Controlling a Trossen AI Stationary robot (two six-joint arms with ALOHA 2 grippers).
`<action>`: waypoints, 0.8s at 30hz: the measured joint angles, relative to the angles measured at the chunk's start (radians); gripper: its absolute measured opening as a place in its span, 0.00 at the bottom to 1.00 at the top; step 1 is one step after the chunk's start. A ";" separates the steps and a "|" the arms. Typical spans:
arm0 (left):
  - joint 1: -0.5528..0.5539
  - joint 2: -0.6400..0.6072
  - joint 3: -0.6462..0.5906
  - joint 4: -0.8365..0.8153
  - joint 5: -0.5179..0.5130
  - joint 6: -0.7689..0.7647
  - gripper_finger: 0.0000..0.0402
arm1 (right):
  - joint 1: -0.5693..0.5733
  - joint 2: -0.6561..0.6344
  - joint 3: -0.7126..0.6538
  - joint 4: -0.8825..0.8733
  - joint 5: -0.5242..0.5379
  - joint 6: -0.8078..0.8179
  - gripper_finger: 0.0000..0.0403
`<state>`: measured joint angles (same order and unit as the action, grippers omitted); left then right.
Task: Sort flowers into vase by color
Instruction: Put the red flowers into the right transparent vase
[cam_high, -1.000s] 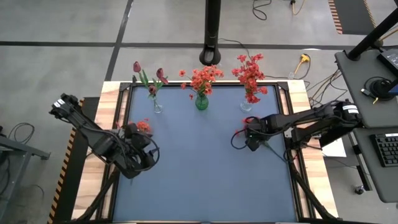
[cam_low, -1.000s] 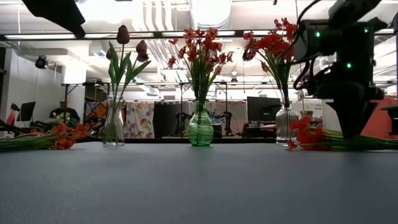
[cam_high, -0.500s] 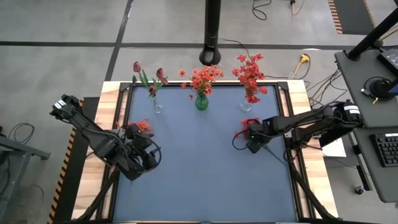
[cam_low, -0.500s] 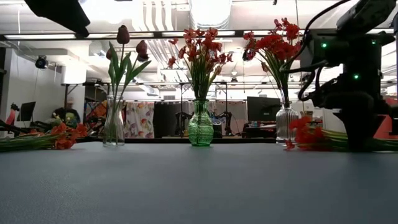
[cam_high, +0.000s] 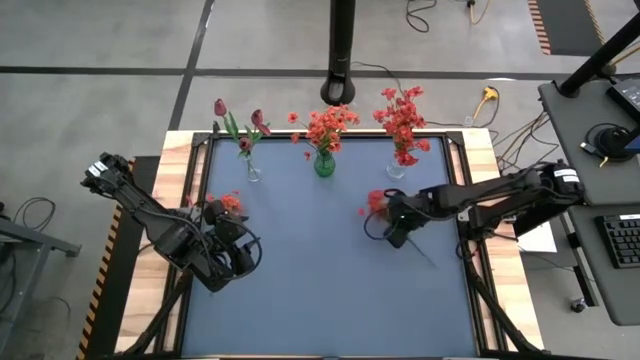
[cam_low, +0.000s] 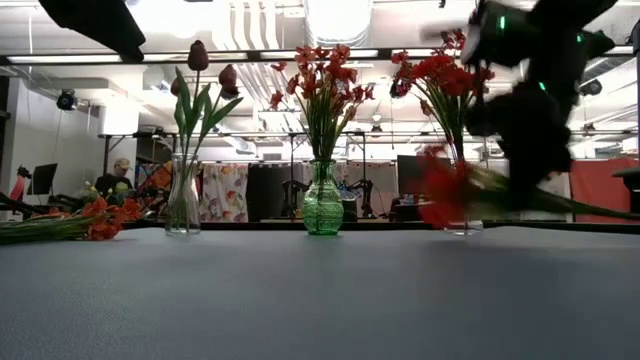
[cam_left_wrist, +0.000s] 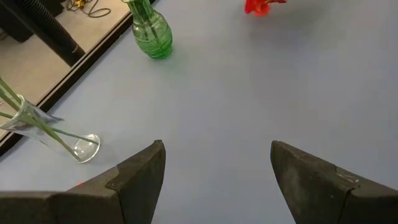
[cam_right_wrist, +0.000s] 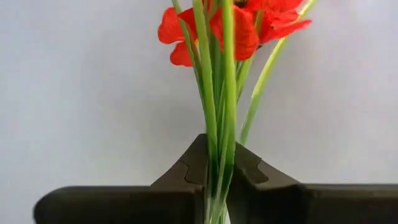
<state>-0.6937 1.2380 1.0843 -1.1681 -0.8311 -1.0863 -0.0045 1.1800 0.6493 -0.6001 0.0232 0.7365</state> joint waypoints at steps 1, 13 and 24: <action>0.000 -0.001 0.000 0.001 -0.001 0.000 0.68 | 0.011 -0.014 0.001 0.053 0.005 -0.016 0.06; 0.000 -0.001 0.000 0.005 -0.056 0.001 0.68 | 0.340 -0.175 -0.017 0.539 0.909 -0.317 0.07; 0.000 -0.001 0.000 0.004 -0.098 0.004 0.68 | 0.379 -0.332 -0.017 0.557 1.461 -0.422 0.07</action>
<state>-0.6939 1.2369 1.0843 -1.1643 -0.9296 -1.0824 0.3749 0.8475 0.6319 -0.0429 1.4846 0.3144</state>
